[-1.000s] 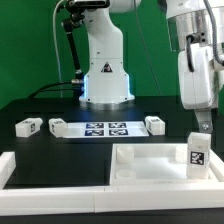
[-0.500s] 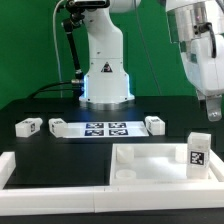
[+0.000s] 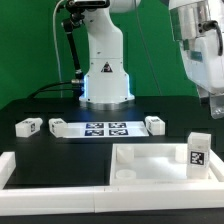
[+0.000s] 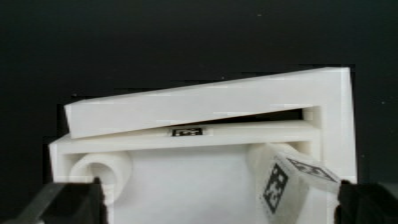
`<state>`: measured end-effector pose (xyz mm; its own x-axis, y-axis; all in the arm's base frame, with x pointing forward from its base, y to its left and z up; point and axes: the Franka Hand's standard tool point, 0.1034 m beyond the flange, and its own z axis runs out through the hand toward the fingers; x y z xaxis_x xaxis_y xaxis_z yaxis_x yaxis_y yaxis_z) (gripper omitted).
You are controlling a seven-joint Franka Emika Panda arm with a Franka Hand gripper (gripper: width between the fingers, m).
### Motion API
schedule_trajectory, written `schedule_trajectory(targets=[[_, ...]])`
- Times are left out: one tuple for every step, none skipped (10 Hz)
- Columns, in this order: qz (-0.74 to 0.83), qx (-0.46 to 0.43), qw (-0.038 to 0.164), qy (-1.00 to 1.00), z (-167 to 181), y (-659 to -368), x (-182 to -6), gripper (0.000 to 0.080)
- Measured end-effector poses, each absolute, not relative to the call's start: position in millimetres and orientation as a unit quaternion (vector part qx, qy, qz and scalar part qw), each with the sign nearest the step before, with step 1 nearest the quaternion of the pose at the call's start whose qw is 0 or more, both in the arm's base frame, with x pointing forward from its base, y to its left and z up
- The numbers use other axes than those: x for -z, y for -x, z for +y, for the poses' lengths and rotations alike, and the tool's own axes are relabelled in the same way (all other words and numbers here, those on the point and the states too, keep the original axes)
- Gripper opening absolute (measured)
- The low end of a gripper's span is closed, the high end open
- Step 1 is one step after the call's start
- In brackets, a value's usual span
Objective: Assemble square table
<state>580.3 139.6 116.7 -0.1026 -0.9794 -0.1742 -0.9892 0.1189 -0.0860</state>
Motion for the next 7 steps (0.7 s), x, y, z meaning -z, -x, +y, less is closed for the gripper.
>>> schedule_trajectory(targets=[[0.733, -0.017, 0.094, 0.674, 143.4, -572.8, -110.4, 0.0649], [0.683, -0.008, 0.093, 0.724, 142.5, -560.5, -106.5, 0.0649], [0.64, -0.004, 0.087, 0.763, 139.8, -540.7, -101.8, 0.0649], [0.606, -0.006, 0.072, 0.792, 141.9, -523.9, -98.2, 0.0649], [0.58, -0.014, 0.059, 0.812, 145.5, -521.6, -99.1, 0.0649], [0.542, -0.007, 0.061, 0.838, 143.2, -524.5, -99.2, 0.0649], [0.515, -0.005, 0.061, 0.855, 142.8, -524.0, -98.6, 0.0649]])
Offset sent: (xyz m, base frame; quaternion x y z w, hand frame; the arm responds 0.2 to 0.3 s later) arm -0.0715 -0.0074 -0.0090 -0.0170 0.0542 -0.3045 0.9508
